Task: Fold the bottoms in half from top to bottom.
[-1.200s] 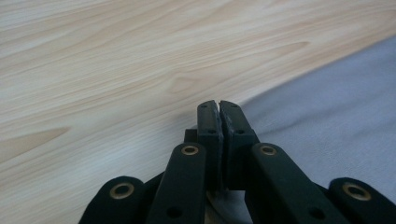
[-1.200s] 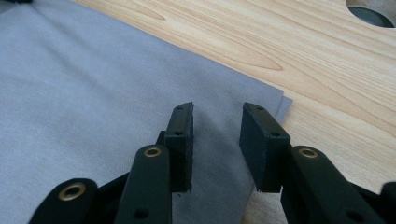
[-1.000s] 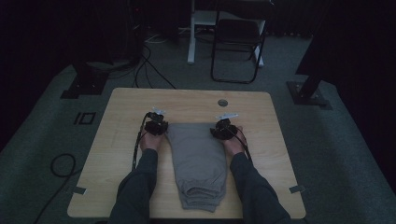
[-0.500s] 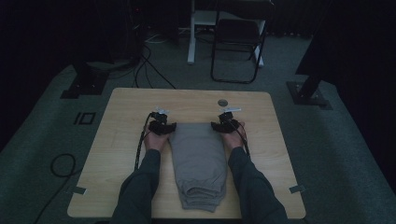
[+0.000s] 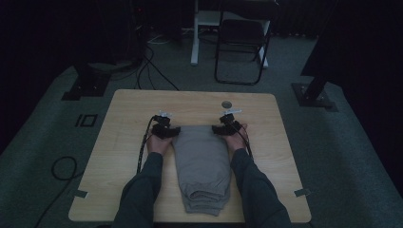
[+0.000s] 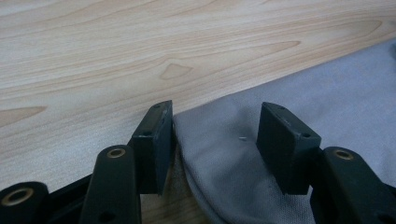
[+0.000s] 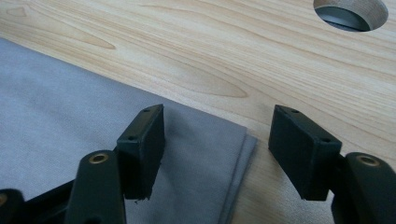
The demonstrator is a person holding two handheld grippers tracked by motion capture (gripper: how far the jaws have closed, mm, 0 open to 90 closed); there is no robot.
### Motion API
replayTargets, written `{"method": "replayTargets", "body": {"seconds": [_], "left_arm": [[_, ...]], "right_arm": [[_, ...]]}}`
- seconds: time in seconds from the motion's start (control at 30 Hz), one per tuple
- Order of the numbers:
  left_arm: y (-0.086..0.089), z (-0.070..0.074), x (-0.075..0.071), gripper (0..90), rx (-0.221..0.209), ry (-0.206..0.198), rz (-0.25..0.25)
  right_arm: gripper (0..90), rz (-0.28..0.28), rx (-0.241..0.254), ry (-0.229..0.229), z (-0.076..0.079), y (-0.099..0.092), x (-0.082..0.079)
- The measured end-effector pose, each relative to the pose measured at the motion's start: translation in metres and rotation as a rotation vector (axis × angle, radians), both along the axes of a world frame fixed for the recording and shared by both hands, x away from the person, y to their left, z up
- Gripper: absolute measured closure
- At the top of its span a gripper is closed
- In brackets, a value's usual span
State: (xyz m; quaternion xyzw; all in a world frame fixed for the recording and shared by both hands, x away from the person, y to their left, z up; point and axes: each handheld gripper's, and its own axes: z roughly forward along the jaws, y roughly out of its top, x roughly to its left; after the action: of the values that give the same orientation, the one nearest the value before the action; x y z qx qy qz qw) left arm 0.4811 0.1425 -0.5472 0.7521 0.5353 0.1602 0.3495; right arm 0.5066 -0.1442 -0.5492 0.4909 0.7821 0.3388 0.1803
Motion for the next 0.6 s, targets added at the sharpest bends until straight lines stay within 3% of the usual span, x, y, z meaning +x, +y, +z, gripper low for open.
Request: {"method": "replayTargets", "body": {"seconds": [0.07,0.17,0.2,0.23,0.33,0.37,0.5,0.6], "left_arm": [[-0.0004,0.0006,0.0000,46.9,-0.005,0.008,0.007],[-0.0006,0.0028,0.0006,55.2,-0.019,0.038,0.019],[-0.0006,0.0032,0.0005,63.6,-0.015,0.043,0.017],[-0.0004,0.0035,0.0002,63.6,-0.013,0.048,0.014],[0.0004,0.0030,-0.0007,80.6,-0.027,0.060,0.002],[0.0002,0.0028,-0.0010,82.4,-0.033,0.061,0.000],[-0.0040,0.0034,-0.0024,84.8,0.000,0.039,-0.013],[-0.0033,0.0041,-0.0014,85.7,-0.017,0.030,-0.008]], "right_arm": [[46.1,0.024,0.009,-0.005,0.0001,0.0002,-0.0018],[55.5,0.041,0.013,-0.004,0.0006,0.0016,-0.0053],[60.1,0.043,0.015,-0.003,0.0010,0.0017,-0.0056],[64.3,0.046,0.018,0.002,0.0014,0.0017,-0.0057],[79.1,0.070,0.027,0.030,0.0034,0.0034,-0.0054],[82.2,0.075,0.034,0.040,0.0038,0.0041,-0.0051],[84.2,0.087,0.026,0.046,0.0050,0.0051,-0.0043],[84.7,0.081,0.041,0.046,0.0072,0.0005,-0.0030]]}}
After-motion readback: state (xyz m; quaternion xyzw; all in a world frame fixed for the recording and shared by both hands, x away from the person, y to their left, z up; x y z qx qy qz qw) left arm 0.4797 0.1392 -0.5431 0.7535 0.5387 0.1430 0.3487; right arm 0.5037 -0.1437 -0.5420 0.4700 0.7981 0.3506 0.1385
